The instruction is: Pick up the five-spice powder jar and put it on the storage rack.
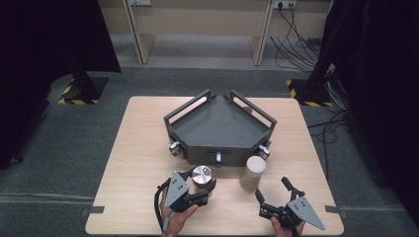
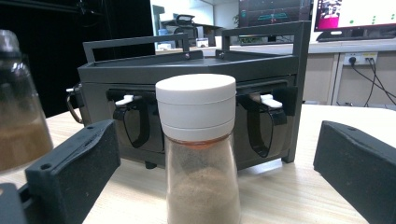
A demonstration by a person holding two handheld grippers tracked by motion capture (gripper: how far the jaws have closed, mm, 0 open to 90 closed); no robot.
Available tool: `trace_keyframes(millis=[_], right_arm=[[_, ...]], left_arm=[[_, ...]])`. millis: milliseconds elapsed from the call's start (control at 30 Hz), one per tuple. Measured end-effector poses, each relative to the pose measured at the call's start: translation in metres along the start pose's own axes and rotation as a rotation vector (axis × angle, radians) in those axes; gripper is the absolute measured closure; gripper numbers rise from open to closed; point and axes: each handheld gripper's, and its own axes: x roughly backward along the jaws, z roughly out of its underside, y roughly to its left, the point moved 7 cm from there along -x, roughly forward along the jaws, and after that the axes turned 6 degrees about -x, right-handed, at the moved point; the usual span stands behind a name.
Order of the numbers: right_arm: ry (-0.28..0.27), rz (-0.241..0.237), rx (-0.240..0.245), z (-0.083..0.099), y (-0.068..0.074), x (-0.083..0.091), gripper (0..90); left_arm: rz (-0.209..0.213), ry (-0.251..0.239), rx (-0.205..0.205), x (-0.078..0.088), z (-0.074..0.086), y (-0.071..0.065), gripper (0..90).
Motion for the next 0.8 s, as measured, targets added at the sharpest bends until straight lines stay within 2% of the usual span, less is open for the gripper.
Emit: trace_keyframes(millis=[200, 567, 800], right_arm=[[0.001, -0.002, 0.001, 0.000, 0.000, 0.000, 0.7], [0.006, -0.005, 0.000, 0.000, 0.000, -0.001, 0.7], [0.005, -0.005, -0.002, 0.000, -0.001, -0.001, 0.7]], left_arm=[[0.002, -0.005, -0.003, -0.005, -0.016, 0.004, 31.2], [0.025, 0.002, -0.014, -0.022, -0.048, 0.021, 31.2], [0.021, -0.020, 0.002, -0.030, -0.064, 0.030, 31.2]])
